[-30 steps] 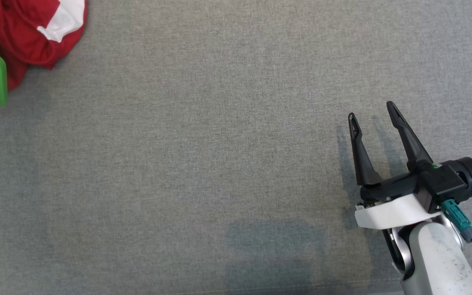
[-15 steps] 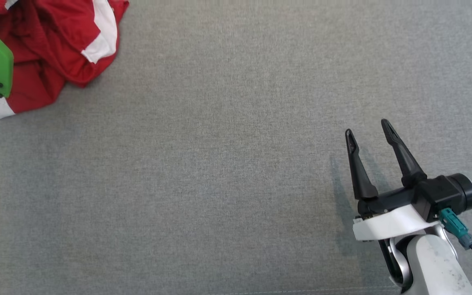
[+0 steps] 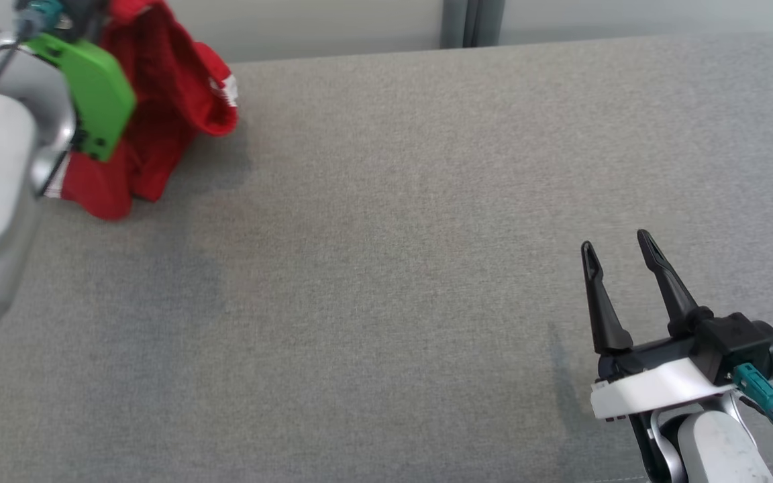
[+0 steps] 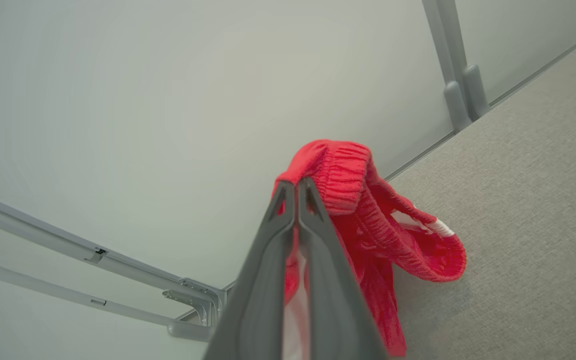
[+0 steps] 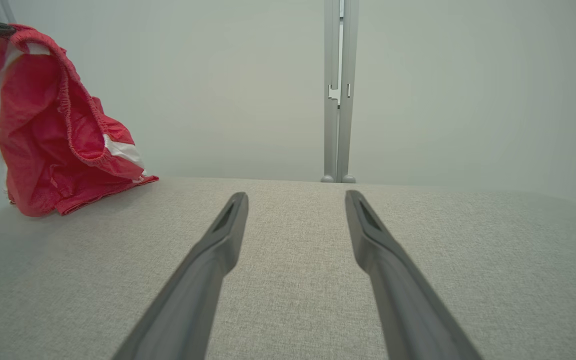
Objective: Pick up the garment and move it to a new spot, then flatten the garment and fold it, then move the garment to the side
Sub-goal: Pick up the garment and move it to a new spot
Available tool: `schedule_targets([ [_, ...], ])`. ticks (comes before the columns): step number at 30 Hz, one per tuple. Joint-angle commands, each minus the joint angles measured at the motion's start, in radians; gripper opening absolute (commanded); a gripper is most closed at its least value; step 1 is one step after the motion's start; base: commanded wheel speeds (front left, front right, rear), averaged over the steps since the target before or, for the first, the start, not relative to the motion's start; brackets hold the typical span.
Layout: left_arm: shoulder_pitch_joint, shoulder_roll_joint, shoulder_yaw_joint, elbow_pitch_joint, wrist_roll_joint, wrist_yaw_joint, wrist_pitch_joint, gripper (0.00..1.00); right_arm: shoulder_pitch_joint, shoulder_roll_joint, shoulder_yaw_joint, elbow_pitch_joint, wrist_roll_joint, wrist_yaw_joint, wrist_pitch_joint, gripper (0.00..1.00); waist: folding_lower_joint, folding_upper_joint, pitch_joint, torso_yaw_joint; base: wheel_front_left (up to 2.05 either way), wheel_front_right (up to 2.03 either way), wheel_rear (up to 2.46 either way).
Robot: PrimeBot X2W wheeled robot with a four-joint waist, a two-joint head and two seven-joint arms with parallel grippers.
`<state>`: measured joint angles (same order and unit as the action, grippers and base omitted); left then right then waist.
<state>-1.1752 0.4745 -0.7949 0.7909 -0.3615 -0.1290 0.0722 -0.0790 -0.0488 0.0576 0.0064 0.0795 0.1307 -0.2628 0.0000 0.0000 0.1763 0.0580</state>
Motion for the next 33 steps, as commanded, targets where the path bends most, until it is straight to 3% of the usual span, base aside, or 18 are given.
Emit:
schedule_targets([
  [1,0.008,-0.016,-0.024,-0.024,-0.018,-0.002,0.007,0.0,0.021,-0.003,-0.006,0.002,0.012,0.0,-0.003,1.0,0.0,0.0,-0.048,-0.033,0.0,0.0,0.0],
  [9,0.087,-0.118,-0.148,-0.164,-0.15,-0.002,0.011,0.0,0.049,-0.003,-0.038,-0.003,0.019,0.0,-0.003,1.0,0.0,0.0,-0.078,-0.073,0.0,0.0,0.0],
  [21,0.283,-0.38,-0.17,-0.056,-0.255,0.035,-0.143,0.0,0.036,-0.003,-0.035,-0.006,0.023,0.0,-0.003,1.0,0.0,0.0,-0.055,-0.153,0.0,0.0,0.0],
  [27,0.344,-0.422,-0.194,0.046,-0.305,0.045,-0.212,0.0,0.01,-0.003,-0.021,-0.002,0.025,0.0,-0.003,1.0,0.0,0.0,-0.026,-0.199,0.0,0.0,0.0],
  [33,0.381,-0.423,-0.252,0.031,-0.373,0.063,-0.238,0.0,-0.003,-0.003,-0.007,0.004,0.024,0.0,-0.003,1.0,0.0,0.0,-0.012,-0.228,0.0,0.0,0.0],
])
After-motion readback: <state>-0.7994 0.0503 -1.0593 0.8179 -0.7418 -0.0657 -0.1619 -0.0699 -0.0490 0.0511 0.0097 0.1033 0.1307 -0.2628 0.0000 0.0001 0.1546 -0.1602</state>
